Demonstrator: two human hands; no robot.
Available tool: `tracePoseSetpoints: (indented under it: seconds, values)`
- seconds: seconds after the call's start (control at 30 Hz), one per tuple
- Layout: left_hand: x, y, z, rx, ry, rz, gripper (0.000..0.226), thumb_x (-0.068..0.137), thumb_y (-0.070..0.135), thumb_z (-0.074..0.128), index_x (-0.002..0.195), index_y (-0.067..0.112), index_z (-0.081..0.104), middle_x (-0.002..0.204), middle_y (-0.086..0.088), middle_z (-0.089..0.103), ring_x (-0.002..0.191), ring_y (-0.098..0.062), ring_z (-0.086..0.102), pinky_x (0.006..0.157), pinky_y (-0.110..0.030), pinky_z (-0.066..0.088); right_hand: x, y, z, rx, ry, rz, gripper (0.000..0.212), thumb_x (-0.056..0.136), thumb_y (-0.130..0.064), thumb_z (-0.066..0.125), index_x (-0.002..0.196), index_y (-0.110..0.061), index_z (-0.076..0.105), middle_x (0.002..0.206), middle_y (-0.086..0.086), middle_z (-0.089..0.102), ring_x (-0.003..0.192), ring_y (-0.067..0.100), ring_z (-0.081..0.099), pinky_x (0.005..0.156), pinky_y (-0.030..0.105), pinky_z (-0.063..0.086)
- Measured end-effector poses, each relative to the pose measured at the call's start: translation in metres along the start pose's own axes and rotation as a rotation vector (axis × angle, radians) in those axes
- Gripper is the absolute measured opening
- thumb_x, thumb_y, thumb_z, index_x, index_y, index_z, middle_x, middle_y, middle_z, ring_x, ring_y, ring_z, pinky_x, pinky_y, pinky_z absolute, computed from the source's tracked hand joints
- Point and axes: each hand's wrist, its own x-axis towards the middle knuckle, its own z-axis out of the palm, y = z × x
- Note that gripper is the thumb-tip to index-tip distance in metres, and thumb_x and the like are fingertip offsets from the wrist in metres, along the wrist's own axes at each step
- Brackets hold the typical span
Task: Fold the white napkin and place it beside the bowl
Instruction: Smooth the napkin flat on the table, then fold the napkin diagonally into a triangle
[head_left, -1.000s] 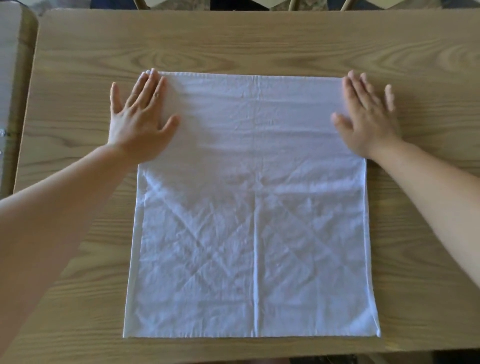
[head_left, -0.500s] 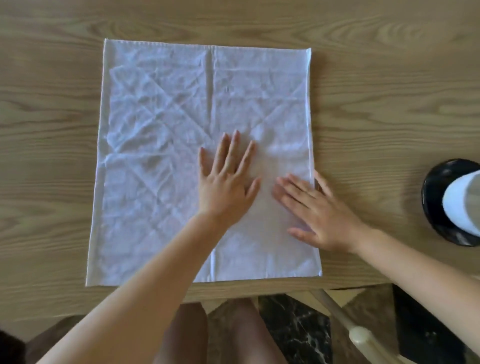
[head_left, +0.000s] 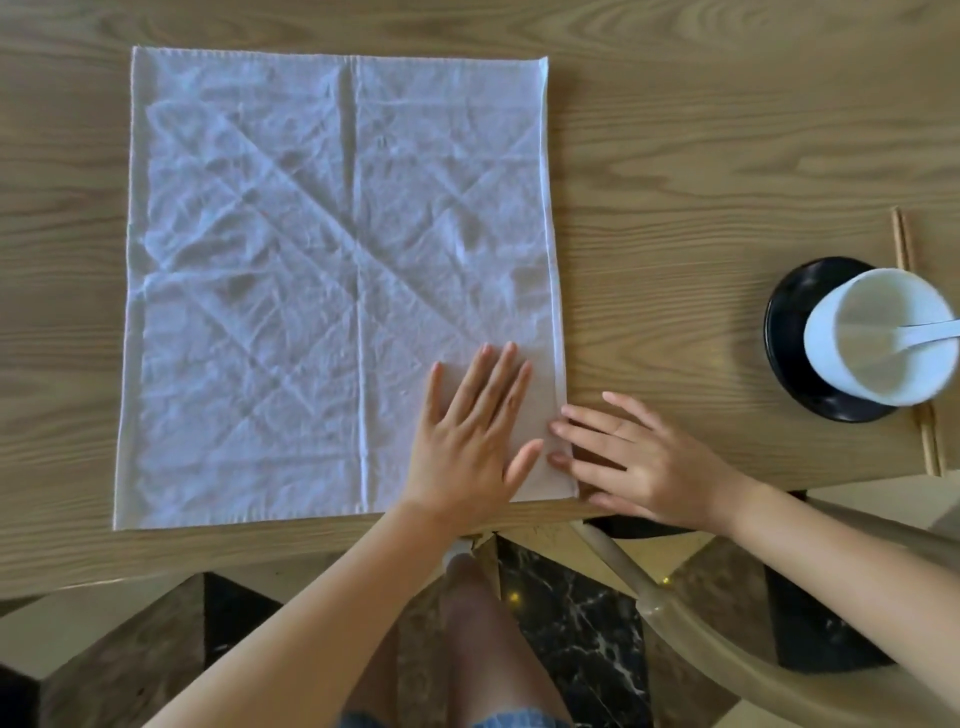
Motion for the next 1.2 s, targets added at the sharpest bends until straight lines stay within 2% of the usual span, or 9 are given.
tracePoseSetpoints:
  seconds: [0.17,0.37,0.53,0.63,0.73,0.8,0.9,1.0,1.2]
  values:
    - [-0.012,-0.002,-0.001,-0.06,-0.024,0.069,0.085,0.088,0.068,0.016,0.146,0.008,0.026,0.155,-0.007,0.021,0.144,-0.022,0.016,0.112,-0.058,0.016,0.014,-0.001,-0.001,0.007,0.196,-0.065,0.014,0.091,-0.016,0.059,0.102,-0.015,0.069,0.114,0.006,0.068,0.112,0.021,0.06,0.099,0.044,0.043]
    - [-0.018,-0.002,-0.001,-0.087,-0.031,0.105,0.095,0.082,0.076,0.021,0.147,0.007,0.024,0.156,-0.007,0.02,0.144,-0.022,0.014,0.114,-0.055,0.01,0.035,0.004,-0.016,0.118,0.24,0.014,0.016,0.089,-0.006,0.056,0.091,-0.01,0.07,0.09,0.004,0.071,0.089,0.02,0.065,0.095,0.038,0.043]
    - [-0.022,-0.01,-0.012,-0.482,0.049,0.041,0.054,0.092,0.042,0.044,0.14,0.018,0.042,0.145,0.002,0.042,0.14,-0.012,0.027,0.117,-0.039,0.011,0.068,0.003,-0.046,0.413,0.332,0.277,0.011,0.085,-0.015,0.061,0.088,-0.011,0.07,0.08,0.0,0.07,0.078,0.013,0.063,0.083,0.027,0.047]
    - [-0.031,-0.024,-0.035,-0.779,0.144,-0.159,0.013,0.09,0.016,0.054,0.086,0.024,0.064,0.082,0.02,0.067,0.081,0.001,0.058,0.079,-0.02,0.043,0.103,0.004,-0.071,0.539,0.406,0.402,0.006,0.082,-0.013,0.067,0.085,-0.009,0.07,0.078,-0.005,0.068,0.074,0.004,0.061,0.078,0.014,0.044]
    - [-0.039,-0.047,-0.054,-0.979,0.191,-0.479,0.038,0.088,0.011,0.06,0.053,0.026,0.053,0.046,0.007,0.045,0.045,-0.005,0.036,0.048,-0.021,0.026,0.145,0.012,-0.094,0.711,0.419,0.54,0.006,0.081,-0.008,0.069,0.084,-0.013,0.07,0.077,-0.009,0.067,0.079,-0.006,0.059,0.074,0.003,0.039]
    - [-0.043,-0.066,-0.065,-1.025,0.25,-0.57,0.043,0.087,0.011,0.061,0.049,0.029,0.051,0.044,0.012,0.041,0.042,-0.005,0.034,0.045,-0.018,0.023,0.175,0.019,-0.104,0.787,0.387,0.574,0.012,0.082,-0.008,0.068,0.085,-0.02,0.068,0.078,-0.017,0.064,0.078,-0.011,0.059,0.076,0.003,0.04]
    - [-0.045,-0.093,-0.078,-1.039,0.304,-0.63,0.027,0.086,0.012,0.063,0.06,0.004,0.06,0.053,0.006,0.046,0.048,-0.006,0.039,0.049,-0.022,0.03,0.218,0.028,-0.108,0.799,0.424,0.593,0.013,0.083,-0.009,0.067,0.083,-0.022,0.066,0.076,-0.021,0.061,0.073,-0.011,0.058,0.074,0.004,0.042]
    - [-0.047,-0.118,-0.09,-1.096,0.406,-0.699,0.016,0.082,0.009,0.067,0.071,0.019,0.069,0.063,0.011,0.067,0.064,-0.004,0.062,0.061,-0.017,0.046,0.259,0.036,-0.109,0.777,0.467,0.599,0.011,0.083,-0.011,0.066,0.084,-0.022,0.066,0.075,-0.022,0.06,0.069,-0.012,0.057,0.072,0.006,0.043]
    - [-0.05,-0.167,-0.115,-0.969,0.573,-0.805,0.025,0.08,0.011,0.069,0.069,0.032,0.064,0.062,0.02,0.066,0.067,0.008,0.061,0.065,-0.003,0.043,0.349,0.049,-0.111,0.767,0.466,0.62,0.005,0.083,-0.013,0.064,0.08,-0.013,0.068,0.068,-0.021,0.059,0.061,-0.008,0.054,0.066,0.011,0.043]
